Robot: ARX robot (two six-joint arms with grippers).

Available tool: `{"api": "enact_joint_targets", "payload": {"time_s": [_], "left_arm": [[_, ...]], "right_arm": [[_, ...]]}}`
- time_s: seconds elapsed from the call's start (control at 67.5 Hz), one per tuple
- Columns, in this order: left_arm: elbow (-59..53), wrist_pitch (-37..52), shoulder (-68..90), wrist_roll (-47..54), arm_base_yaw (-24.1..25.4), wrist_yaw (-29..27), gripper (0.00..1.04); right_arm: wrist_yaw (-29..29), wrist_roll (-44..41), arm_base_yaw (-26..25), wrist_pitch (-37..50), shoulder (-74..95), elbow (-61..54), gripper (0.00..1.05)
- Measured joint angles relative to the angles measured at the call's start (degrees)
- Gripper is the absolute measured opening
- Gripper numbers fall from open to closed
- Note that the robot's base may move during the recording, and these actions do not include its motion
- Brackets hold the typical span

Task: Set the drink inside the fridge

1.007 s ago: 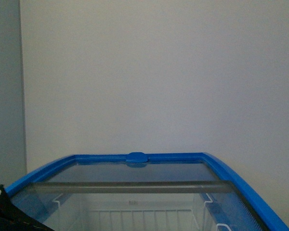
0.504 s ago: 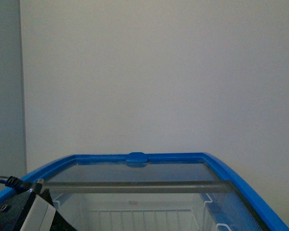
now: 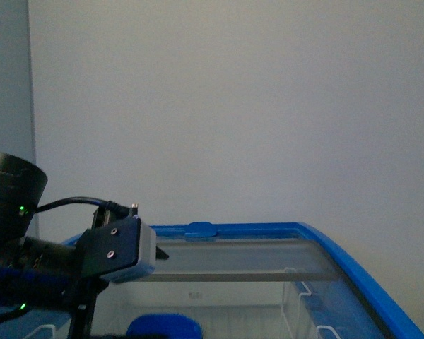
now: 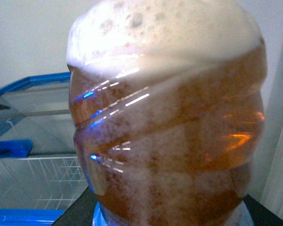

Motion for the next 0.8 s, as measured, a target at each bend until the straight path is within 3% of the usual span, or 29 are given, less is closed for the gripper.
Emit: {"api": "enact_joint_targets", "payload": {"time_s": [0.281, 0.578, 0.652, 0.726, 0.8], "left_arm": [[13.4, 19.7, 10.6, -5.4, -3.5, -13.7, 0.97], [9.9, 28.9, 8.5, -16.6, -4.2, -20.3, 0.97], [7.3, 29.1, 6.2, -23.0, -4.0, -24.5, 0.97], [2.4, 25.3, -0.3, -38.3, -2.7, -32.5, 0.97], [-2.4, 19.4, -7.2, -52.4, -0.3, -32.9, 0.97]], "right_arm": [[0.0, 0.0, 0.0, 0.0, 0.0, 0.0, 0.4], [0.0, 0.0, 0.0, 0.0, 0.0, 0.0, 0.4], [0.0, 0.0, 0.0, 0.0, 0.0, 0.0, 0.4], [0.0, 0.0, 0.0, 0.0, 0.0, 0.0, 0.4], [0.0, 0.0, 0.0, 0.0, 0.0, 0.0, 0.4]]}}
